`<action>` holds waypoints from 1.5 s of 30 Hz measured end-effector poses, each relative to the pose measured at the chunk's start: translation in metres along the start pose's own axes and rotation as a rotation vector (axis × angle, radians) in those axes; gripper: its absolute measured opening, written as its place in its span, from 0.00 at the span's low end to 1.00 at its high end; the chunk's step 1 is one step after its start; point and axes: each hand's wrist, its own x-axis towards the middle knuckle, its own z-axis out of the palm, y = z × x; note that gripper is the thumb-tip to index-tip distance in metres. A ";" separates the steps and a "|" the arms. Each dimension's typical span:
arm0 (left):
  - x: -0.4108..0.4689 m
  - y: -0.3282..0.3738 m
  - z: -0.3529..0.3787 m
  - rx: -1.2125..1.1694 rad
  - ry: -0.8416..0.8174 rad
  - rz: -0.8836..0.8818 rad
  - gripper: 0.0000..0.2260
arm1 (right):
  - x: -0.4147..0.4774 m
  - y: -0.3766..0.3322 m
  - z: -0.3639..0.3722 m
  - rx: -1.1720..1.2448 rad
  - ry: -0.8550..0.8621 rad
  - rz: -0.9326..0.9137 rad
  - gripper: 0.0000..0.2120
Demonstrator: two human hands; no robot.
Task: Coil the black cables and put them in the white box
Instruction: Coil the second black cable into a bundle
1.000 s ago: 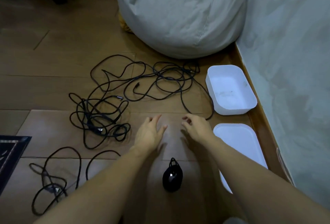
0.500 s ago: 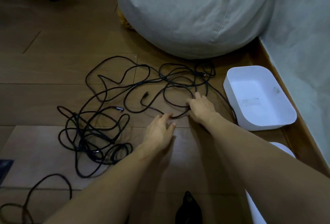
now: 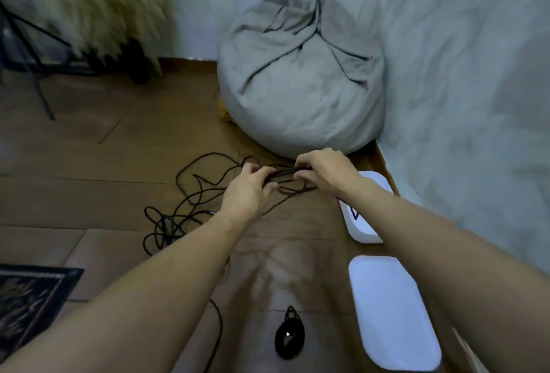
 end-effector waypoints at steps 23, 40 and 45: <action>-0.095 0.101 -0.175 -0.214 0.225 0.066 0.08 | -0.143 -0.085 -0.144 0.374 0.179 -0.019 0.04; -0.090 0.090 -0.171 -0.225 0.158 0.097 0.08 | -0.142 -0.065 -0.140 0.678 0.298 0.006 0.07; -0.090 0.080 -0.173 -0.218 0.242 0.070 0.07 | -0.147 -0.061 -0.142 0.559 0.188 0.026 0.07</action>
